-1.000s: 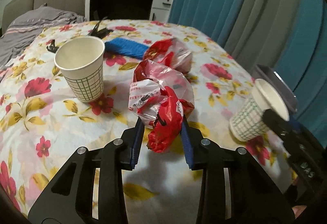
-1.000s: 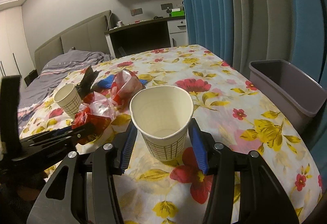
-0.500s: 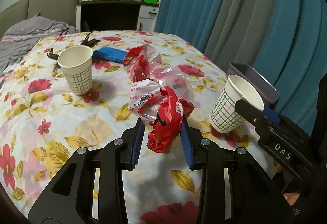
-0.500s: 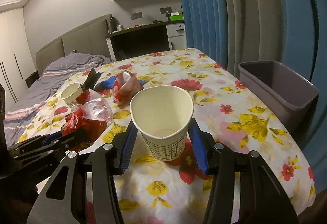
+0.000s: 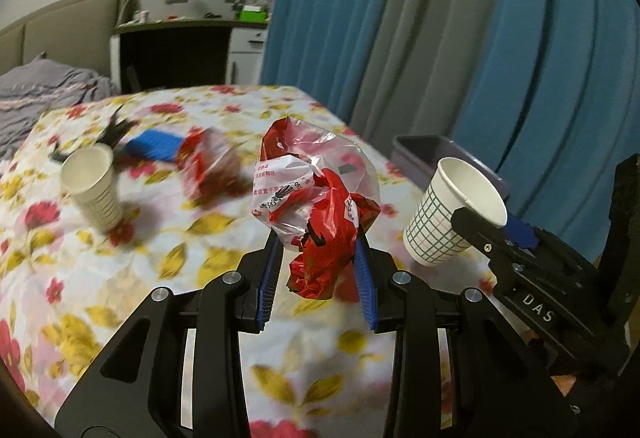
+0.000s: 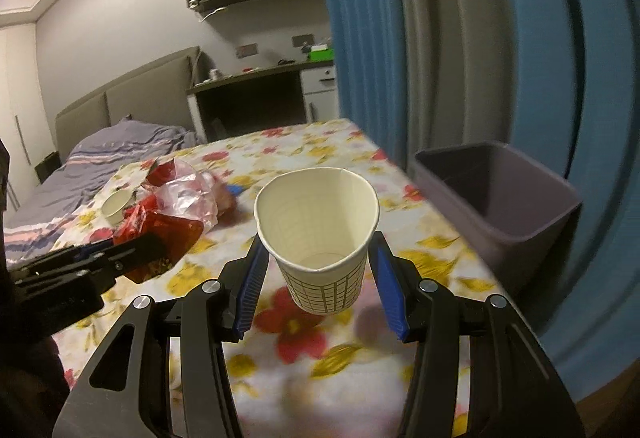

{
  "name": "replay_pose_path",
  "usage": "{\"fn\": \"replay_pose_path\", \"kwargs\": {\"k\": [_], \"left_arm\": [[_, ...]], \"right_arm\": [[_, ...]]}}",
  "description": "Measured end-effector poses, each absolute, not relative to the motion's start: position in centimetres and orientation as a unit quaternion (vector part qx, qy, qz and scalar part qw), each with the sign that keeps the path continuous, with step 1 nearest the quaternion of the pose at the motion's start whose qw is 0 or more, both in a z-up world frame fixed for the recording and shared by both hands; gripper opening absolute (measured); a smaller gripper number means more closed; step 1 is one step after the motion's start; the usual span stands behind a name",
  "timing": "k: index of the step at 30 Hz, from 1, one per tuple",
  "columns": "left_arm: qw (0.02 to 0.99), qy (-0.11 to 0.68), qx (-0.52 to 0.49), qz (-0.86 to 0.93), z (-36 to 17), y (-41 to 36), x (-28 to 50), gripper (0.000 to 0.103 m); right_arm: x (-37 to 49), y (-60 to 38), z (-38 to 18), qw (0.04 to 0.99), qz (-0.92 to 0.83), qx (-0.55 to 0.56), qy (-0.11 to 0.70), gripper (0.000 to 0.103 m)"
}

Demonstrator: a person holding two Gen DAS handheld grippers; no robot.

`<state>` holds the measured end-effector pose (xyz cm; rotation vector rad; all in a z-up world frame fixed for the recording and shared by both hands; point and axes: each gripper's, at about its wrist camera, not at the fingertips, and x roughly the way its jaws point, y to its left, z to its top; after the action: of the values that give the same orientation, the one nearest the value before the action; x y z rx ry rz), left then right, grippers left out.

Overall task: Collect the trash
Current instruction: 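Carry the cup and red bag over the grey bin and open both tools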

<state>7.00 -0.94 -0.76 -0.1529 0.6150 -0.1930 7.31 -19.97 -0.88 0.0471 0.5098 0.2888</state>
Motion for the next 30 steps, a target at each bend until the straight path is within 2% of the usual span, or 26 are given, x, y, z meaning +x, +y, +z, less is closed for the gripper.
{"fn": "replay_pose_path", "kwargs": {"k": [20,30], "left_arm": [[0.936,0.283,-0.027,-0.207,2.6,-14.0,17.0,0.034],[0.92,0.306,-0.025,-0.243,1.6,-18.5,22.6,0.034]], "right_arm": [[13.4,-30.4,1.4,0.975,0.03,0.022,0.219,0.051],[16.5,-33.8,0.9,0.975,-0.004,0.03,0.22,0.051]]}}
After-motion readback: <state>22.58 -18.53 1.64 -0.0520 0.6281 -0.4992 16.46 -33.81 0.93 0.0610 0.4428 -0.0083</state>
